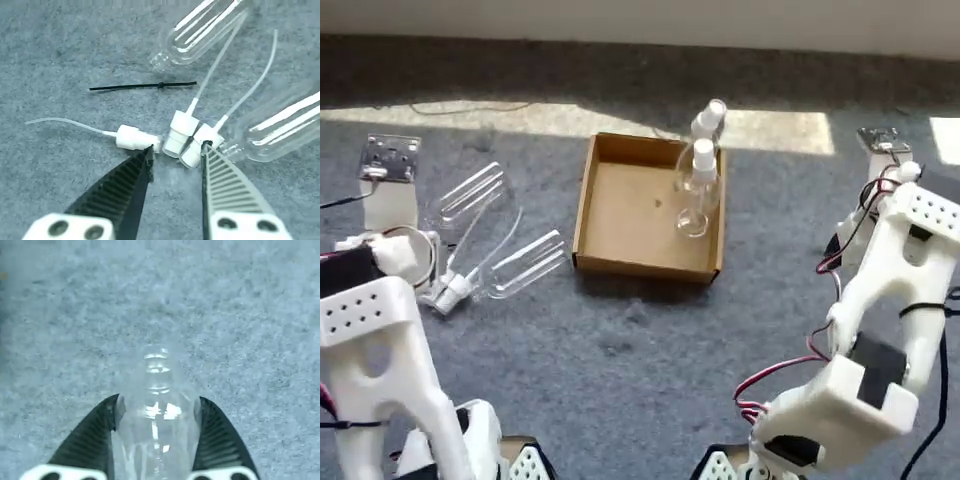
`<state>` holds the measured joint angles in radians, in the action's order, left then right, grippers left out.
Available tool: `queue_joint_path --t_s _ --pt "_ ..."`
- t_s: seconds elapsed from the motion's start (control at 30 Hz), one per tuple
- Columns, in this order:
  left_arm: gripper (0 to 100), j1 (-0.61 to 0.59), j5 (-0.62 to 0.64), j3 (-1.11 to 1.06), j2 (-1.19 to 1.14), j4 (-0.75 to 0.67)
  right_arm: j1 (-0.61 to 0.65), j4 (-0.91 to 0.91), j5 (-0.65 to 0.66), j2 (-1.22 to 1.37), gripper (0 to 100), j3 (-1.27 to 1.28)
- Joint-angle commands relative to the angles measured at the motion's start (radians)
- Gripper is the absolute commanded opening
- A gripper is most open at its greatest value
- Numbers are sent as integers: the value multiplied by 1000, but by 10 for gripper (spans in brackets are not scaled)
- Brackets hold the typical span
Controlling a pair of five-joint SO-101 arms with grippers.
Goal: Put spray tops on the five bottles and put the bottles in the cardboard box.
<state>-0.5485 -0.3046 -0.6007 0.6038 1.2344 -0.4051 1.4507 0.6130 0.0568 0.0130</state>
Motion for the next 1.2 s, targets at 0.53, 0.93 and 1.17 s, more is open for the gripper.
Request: queue_joint_path --t_s 0.53,0.93,1.17 --pt "158 -156 -1402 314 -526 12 268 -71 -44 -636 5 524" --pt "158 -148 -1743 325 -670 -49 269 -71 -80 -650 5 533" --pt "159 -148 -1743 325 -734 -183 269 -71 -80 -650 5 533"
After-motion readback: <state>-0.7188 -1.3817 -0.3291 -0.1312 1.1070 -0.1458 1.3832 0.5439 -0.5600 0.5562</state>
